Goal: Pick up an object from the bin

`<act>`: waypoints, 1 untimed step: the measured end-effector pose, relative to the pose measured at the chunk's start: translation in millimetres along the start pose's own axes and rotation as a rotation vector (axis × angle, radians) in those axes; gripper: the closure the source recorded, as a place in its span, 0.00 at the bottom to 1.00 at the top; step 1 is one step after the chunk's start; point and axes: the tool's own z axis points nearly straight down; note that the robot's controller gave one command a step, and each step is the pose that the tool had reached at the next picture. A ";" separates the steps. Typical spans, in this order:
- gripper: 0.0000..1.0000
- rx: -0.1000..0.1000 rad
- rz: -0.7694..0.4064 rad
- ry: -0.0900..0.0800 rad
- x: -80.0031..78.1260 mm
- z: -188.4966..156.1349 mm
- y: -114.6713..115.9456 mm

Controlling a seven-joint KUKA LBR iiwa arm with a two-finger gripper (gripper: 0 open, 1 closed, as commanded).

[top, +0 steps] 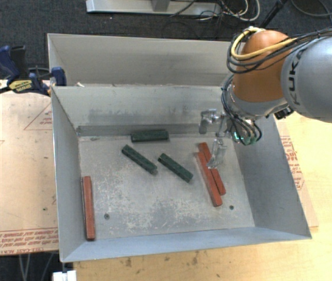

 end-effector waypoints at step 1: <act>0.00 0.000 -0.001 -0.007 -1.8 -4.8 0.1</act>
Offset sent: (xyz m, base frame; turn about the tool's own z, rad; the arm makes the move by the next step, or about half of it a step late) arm -0.0186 0.0522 -0.0714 0.0853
